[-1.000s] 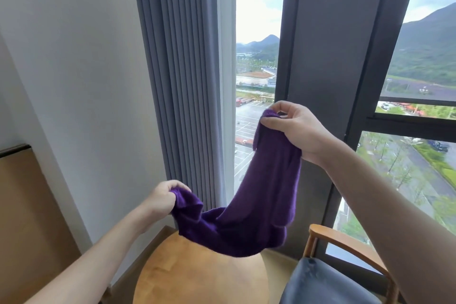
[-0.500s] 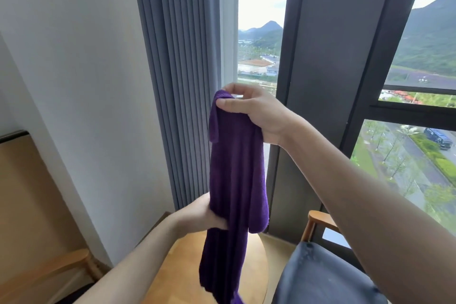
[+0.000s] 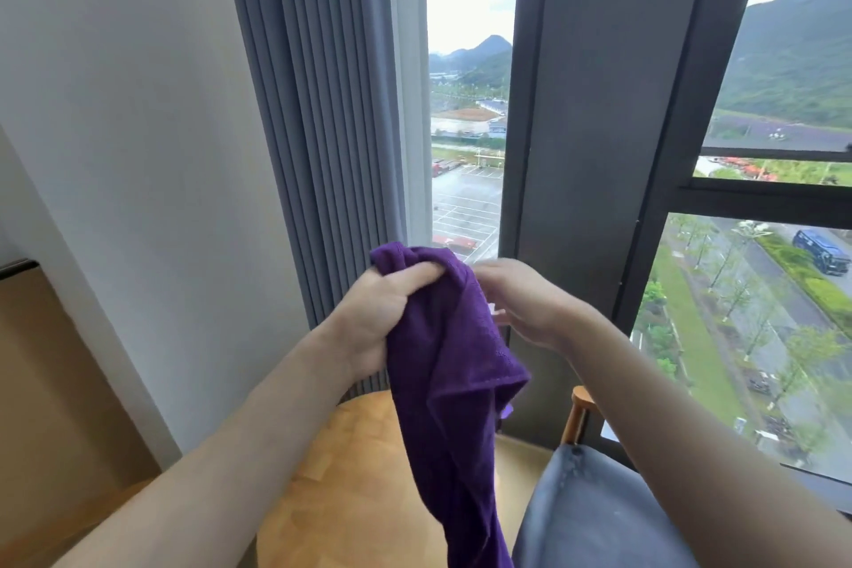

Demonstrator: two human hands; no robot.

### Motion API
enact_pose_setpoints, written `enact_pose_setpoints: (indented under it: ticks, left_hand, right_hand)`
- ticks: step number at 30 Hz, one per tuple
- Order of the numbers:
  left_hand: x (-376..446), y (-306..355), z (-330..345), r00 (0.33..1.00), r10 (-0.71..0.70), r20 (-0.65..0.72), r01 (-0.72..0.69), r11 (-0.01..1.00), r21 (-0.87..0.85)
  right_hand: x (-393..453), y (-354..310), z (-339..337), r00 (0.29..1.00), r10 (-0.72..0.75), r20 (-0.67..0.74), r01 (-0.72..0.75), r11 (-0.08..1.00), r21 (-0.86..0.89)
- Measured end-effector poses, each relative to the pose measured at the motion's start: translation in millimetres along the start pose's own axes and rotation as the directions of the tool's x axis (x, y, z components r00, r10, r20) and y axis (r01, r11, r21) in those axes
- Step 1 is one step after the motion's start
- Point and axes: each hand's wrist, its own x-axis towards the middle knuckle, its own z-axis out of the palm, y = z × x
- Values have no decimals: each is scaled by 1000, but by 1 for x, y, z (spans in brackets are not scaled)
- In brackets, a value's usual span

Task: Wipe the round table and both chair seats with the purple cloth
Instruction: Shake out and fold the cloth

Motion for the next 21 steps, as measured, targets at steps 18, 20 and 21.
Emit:
enact_pose_setpoints:
  ticks: [18,20,21]
  left_hand:
    - [32,29,-17,956,-251,-151,227,961,-160]
    - [30,33,-25,966,-239,-100,222,963,-155]
    - [28,35,-28,972,-226,-71,214,966,-148]
  right_hand:
    - [-15,31,6,956,20,-294,-116,942,-314]
    - [-8,39,7,965,188,-182,-224,954,-199]
    - [-7,42,10,958,265,-106,-276,955,-108]
